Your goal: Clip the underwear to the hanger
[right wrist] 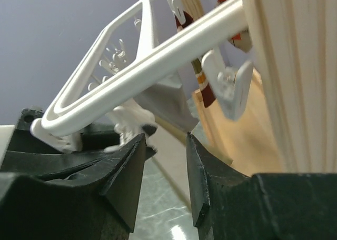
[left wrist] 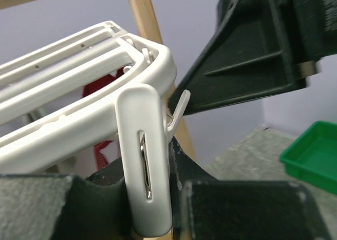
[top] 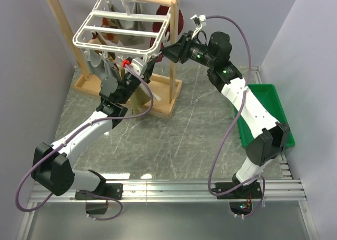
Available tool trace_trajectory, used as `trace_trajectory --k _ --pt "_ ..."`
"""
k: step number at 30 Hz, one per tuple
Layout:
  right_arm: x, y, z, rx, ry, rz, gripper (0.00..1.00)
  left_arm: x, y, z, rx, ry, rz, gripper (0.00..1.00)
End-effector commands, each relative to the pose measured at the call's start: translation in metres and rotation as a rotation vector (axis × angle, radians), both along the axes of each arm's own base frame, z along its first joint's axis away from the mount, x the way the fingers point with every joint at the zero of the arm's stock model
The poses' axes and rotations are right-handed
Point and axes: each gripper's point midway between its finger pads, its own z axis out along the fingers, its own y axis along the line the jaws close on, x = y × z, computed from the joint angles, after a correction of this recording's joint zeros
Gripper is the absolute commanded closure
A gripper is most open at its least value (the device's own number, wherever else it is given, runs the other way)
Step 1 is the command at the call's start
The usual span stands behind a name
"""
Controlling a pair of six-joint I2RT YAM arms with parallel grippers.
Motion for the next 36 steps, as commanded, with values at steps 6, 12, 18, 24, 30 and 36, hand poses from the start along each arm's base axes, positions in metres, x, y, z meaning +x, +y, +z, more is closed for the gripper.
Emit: trace_trajectory --k 6,12,18,24,30,36 --pt "-0.03 -0.017 0.032 0.095 0.091 -0.082 0.54 0.002 0.009 0.013 0.11 -0.134 0.153 0.99" --pt "-0.028 -0.009 0.037 0.11 0.142 -0.105 0.49 0.001 0.007 0.009 0.138 -0.14 0.163 1.0" --pt "-0.032 0.001 0.03 0.123 0.175 -0.099 0.48 -0.007 0.003 0.009 0.149 -0.164 0.147 1.0" --pt "-0.033 0.006 0.037 0.174 0.194 -0.118 0.5 -0.008 0.0 0.004 0.164 -0.171 0.162 1.0" --pt "-0.021 0.008 0.031 0.153 0.224 -0.165 0.66 -0.01 -0.001 0.003 0.165 -0.168 0.149 0.99" --pt "-0.021 0.013 0.028 0.142 0.252 -0.142 0.99 -0.009 -0.001 0.004 0.178 -0.179 0.159 0.91"
